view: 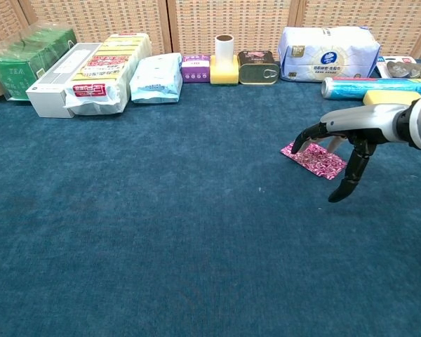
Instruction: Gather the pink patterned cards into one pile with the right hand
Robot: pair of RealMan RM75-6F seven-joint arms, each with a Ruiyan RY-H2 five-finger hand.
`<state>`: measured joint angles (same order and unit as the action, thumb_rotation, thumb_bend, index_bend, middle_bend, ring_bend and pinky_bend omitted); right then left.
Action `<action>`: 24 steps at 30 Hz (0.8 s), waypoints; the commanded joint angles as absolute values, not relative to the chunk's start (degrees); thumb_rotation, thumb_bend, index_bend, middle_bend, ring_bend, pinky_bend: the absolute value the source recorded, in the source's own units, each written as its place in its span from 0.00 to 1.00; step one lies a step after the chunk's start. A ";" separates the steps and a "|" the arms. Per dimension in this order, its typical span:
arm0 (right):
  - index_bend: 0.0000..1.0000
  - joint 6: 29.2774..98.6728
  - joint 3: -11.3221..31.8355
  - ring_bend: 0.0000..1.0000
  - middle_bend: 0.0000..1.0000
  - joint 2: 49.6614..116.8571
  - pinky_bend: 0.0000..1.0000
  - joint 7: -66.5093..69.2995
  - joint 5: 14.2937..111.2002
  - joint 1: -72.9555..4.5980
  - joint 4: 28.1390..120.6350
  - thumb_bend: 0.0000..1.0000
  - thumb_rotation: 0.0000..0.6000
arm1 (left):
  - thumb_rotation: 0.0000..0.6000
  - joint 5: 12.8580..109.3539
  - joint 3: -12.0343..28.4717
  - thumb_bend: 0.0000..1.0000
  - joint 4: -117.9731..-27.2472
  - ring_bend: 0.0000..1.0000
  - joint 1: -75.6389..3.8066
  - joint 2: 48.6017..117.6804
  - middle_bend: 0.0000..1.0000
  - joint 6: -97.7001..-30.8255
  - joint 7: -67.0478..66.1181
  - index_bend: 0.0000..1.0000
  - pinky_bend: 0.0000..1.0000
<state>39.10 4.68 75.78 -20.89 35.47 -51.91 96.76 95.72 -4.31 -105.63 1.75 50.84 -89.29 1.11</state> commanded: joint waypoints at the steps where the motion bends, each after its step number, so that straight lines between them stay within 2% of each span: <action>1: 0.15 38.75 4.00 0.01 0.11 76.04 0.13 -20.55 34.90 -52.49 95.91 0.00 1.00 | 1.00 95.73 -4.34 0.07 -105.65 0.00 1.79 50.84 0.00 -89.35 1.15 0.00 0.04; 10: 0.15 39.35 1.21 0.01 0.13 75.79 0.14 -21.07 33.14 -53.75 95.18 0.00 1.00 | 1.00 95.68 -4.44 0.07 -105.70 0.00 1.61 50.67 0.00 -89.04 1.45 0.00 0.04; 24: 0.15 42.54 -0.68 0.01 0.13 75.23 0.15 -22.20 25.56 -54.78 90.73 0.00 1.00 | 1.00 95.92 -4.68 0.07 -105.90 0.00 1.57 50.68 0.00 -88.91 1.16 0.00 0.04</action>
